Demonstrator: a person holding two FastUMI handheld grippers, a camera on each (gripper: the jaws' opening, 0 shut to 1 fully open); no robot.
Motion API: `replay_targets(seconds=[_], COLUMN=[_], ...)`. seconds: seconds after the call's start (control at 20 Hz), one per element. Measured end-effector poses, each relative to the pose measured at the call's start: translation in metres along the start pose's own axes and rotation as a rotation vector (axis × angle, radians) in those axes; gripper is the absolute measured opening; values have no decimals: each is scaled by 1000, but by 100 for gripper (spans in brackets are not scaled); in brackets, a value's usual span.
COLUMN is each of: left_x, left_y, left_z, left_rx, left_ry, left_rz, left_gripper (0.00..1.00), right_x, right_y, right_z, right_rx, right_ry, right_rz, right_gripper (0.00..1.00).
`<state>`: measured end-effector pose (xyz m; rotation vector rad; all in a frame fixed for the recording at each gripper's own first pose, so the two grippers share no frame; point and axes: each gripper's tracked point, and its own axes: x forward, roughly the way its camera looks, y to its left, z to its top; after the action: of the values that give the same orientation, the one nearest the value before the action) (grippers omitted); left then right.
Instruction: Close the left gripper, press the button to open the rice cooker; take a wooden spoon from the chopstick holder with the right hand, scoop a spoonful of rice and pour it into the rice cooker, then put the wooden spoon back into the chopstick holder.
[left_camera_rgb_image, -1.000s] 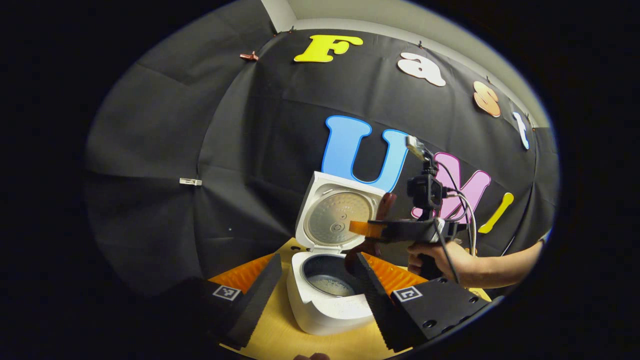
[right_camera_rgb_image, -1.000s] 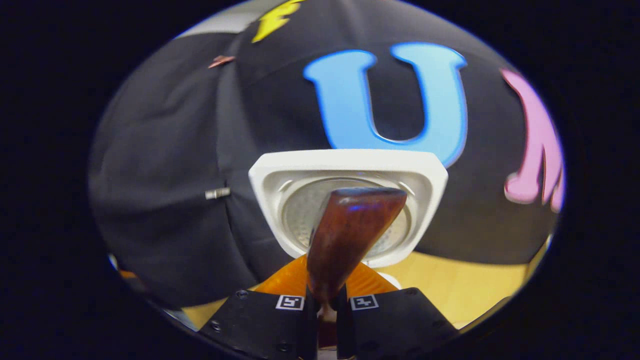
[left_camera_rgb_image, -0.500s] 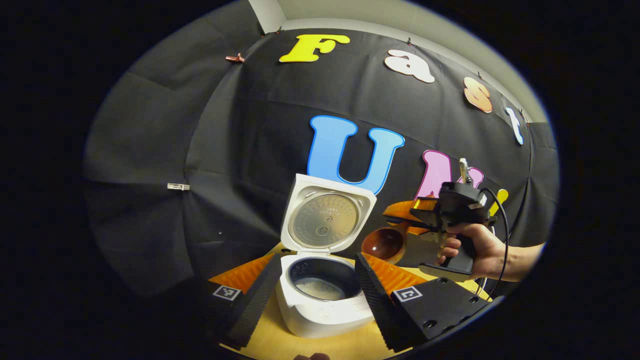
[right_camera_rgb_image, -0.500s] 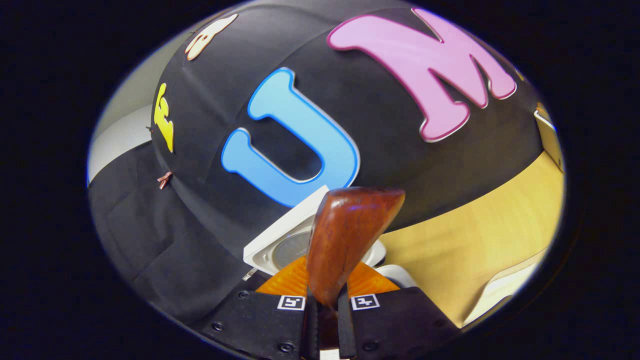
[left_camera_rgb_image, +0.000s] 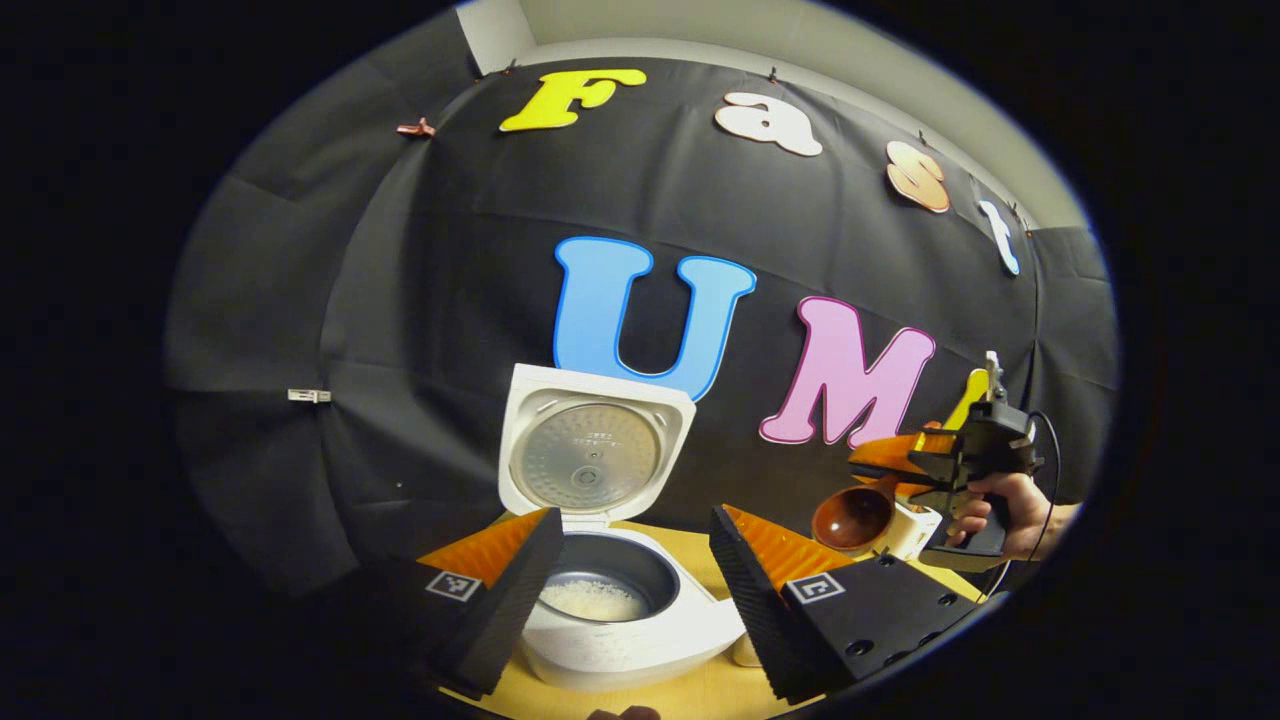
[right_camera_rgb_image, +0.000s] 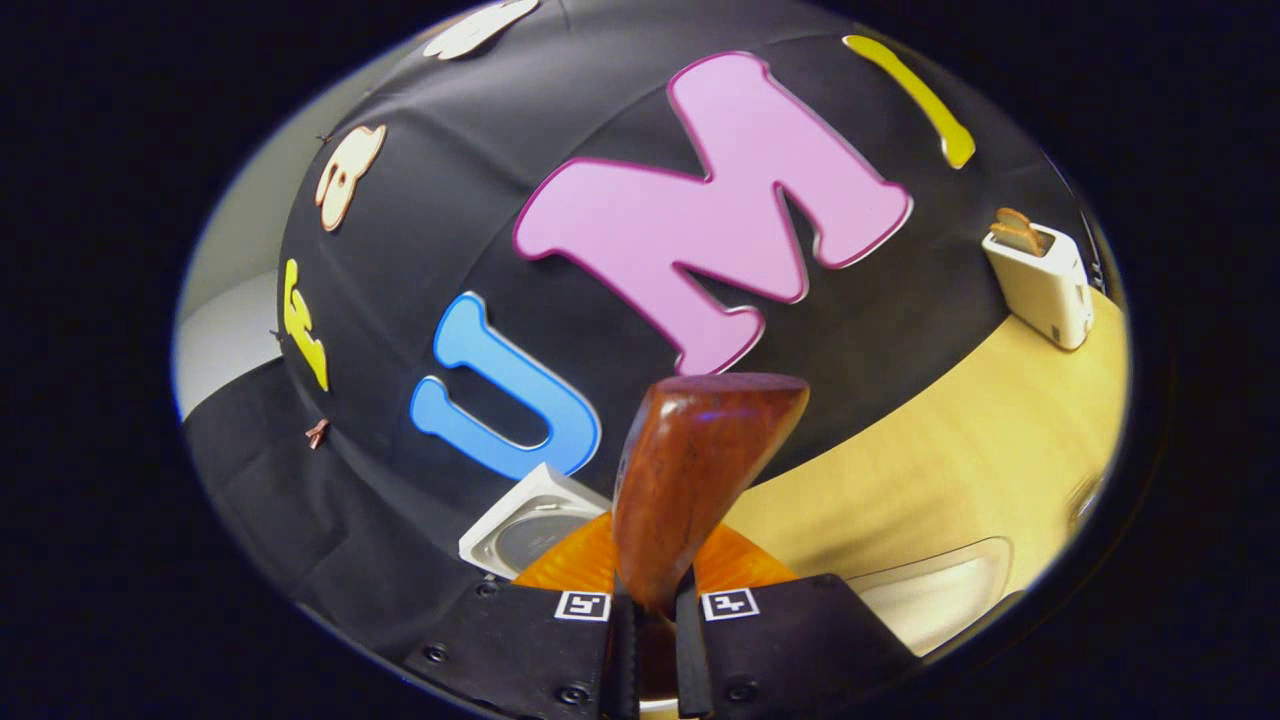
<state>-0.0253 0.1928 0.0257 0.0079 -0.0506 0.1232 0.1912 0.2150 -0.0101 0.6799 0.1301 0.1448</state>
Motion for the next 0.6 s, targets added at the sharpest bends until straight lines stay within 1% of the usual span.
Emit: replay_targets(seconds=[0.25, 0.4, 0.6], left_x=[17, 28, 42], left_y=[-32, -52, -80], left_z=[-2, -7, -14], left_rx=[4, 3, 17], left_ry=[2, 12, 31], left_rz=[-21, -29, -40], left_gripper=[95, 95, 95], right_x=[-47, -75, -111], right_y=[-78, -122, -195], right_z=[42, 70, 96], right_rx=[-24, -18, -73], right_ry=[-54, -87, -112], right_rz=[-77, -122, -228], right_gripper=[18, 18, 19])
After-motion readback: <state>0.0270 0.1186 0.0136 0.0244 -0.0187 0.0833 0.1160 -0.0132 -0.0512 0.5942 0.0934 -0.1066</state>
